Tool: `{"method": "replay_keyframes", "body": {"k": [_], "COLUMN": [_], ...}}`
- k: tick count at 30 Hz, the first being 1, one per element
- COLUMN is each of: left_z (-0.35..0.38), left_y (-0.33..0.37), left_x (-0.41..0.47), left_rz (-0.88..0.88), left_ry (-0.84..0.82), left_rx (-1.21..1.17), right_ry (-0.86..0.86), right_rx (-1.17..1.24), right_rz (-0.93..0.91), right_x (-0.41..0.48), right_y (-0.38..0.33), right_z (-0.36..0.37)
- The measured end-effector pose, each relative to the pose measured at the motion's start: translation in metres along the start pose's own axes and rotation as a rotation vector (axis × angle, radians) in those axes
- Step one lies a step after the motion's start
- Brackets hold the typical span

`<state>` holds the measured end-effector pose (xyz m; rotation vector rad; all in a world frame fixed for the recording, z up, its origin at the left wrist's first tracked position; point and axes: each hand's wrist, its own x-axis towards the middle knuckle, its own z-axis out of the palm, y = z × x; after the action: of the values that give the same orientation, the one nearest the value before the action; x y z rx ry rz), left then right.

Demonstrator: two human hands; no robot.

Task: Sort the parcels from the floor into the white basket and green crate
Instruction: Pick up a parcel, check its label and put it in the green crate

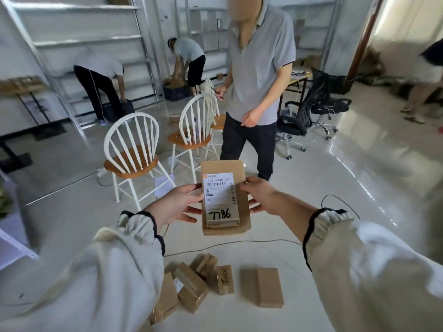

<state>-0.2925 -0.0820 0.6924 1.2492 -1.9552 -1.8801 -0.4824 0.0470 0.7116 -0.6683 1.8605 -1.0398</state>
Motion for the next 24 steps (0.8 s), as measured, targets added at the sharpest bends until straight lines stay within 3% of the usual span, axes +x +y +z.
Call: {"method": "replay_keyframes", "body": {"k": [12,24], "left_z": [0.036,0.081], "left_y": [0.032,0.057], "left_x": [-0.007,-0.007], "left_rz": [0.053,0.127], "left_ry": [-0.067,-0.318], "left_rx": [0.049,0.138], "right_ry": [0.092,0.336], "right_rx": [0.048,0.170], "right_rz": [-0.051,0.003], "right_x": [-0.035,-0.098], "right_y": [0.002,0.030], "right_z": [-0.038,-0.062]}}
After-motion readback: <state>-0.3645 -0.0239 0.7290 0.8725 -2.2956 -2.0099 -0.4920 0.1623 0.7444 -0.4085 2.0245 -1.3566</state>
